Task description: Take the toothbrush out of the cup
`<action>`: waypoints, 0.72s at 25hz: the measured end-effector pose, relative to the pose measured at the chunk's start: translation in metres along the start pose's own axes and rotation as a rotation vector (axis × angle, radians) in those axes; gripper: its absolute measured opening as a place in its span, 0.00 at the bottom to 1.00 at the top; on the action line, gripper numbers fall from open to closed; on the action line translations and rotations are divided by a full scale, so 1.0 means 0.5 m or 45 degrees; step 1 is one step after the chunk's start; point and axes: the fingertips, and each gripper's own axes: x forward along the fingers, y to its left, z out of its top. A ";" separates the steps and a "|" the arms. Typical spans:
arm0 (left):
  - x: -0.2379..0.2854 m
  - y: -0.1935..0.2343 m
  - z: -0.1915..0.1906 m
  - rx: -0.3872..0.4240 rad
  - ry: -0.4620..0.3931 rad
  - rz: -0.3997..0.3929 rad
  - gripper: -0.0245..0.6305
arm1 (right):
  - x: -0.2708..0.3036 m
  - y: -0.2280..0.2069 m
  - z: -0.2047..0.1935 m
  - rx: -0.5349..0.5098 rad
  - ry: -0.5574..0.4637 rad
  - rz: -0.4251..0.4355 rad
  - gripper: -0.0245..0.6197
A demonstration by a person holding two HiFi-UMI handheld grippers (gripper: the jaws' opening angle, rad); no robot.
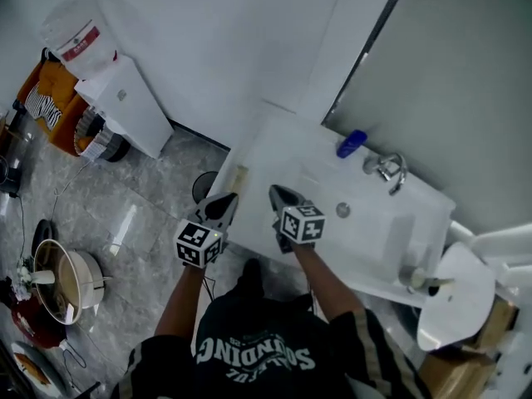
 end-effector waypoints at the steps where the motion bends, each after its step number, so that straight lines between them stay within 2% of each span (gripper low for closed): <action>1: 0.009 -0.018 0.004 0.004 -0.004 -0.018 0.04 | -0.023 -0.010 0.004 -0.020 -0.022 -0.018 0.04; 18: 0.148 -0.375 0.050 0.106 -0.020 -0.318 0.04 | -0.440 -0.158 0.061 -0.171 -0.341 -0.251 0.04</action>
